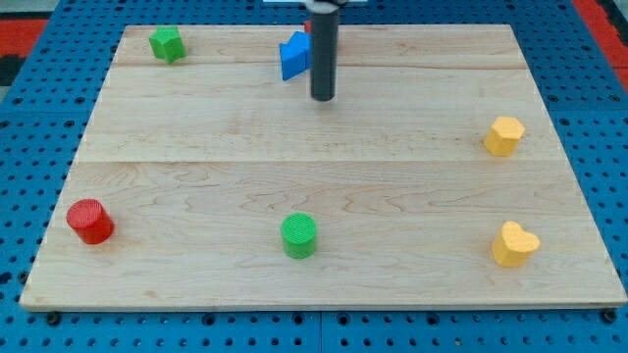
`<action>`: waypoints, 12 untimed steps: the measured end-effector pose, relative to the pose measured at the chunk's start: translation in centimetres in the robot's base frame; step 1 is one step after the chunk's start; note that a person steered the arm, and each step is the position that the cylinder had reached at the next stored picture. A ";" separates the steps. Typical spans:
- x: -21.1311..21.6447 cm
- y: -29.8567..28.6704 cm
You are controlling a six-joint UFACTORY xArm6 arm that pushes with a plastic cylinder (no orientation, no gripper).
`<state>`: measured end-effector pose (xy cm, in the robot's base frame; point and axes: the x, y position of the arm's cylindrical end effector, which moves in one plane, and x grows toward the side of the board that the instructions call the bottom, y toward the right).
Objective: Push the green star into blue triangle
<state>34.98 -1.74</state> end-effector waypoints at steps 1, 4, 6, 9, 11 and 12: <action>0.2 -11.6; -10.0 -22.7; -8.7 -17.3; -15.0 -15.5; -12.9 -14.2; -12.5 -23.2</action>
<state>22.49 -24.93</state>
